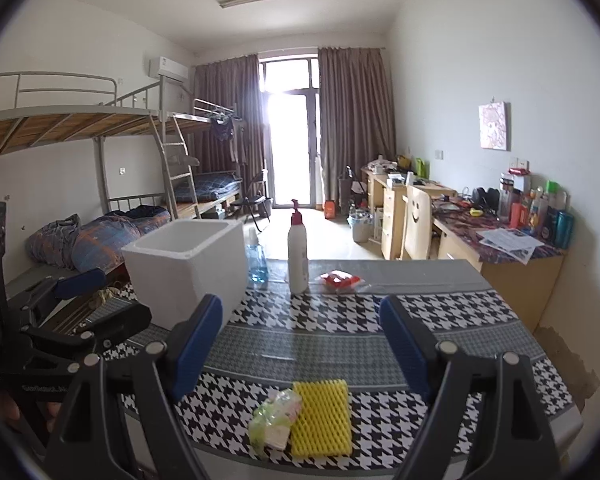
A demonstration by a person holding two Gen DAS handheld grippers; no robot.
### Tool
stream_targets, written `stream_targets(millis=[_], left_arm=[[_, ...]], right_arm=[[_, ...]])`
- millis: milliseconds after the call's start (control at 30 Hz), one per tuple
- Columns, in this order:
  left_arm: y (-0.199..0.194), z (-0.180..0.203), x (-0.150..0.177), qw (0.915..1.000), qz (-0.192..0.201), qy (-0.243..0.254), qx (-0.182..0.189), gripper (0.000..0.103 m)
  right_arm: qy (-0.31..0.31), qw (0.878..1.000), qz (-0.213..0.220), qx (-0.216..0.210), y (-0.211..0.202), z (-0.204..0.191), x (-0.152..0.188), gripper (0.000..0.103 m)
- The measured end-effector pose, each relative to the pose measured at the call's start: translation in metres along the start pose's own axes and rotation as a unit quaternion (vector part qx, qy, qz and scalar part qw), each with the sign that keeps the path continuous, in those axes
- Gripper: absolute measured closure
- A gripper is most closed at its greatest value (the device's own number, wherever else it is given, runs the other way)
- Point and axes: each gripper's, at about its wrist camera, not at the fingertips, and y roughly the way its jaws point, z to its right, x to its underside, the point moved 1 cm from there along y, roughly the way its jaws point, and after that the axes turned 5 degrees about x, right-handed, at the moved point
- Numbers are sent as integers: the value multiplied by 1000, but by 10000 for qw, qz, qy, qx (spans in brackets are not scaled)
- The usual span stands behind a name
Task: Organize soft objects
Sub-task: 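Move both tools back from the foam box to the table, then approach the clear plastic bag and yellow foam sleeve with both tools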
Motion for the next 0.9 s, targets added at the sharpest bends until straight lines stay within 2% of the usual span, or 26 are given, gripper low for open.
stream_targets(millis=[533,900], left_arm=[[21,14,17,9994,-321,-42,88,1],[40,23,29,9978,-616,0,238,1]], right_arm=[[154,9994,-111,300,-5,24,20,19],[226,9981,-415,384,2,33,34,19]])
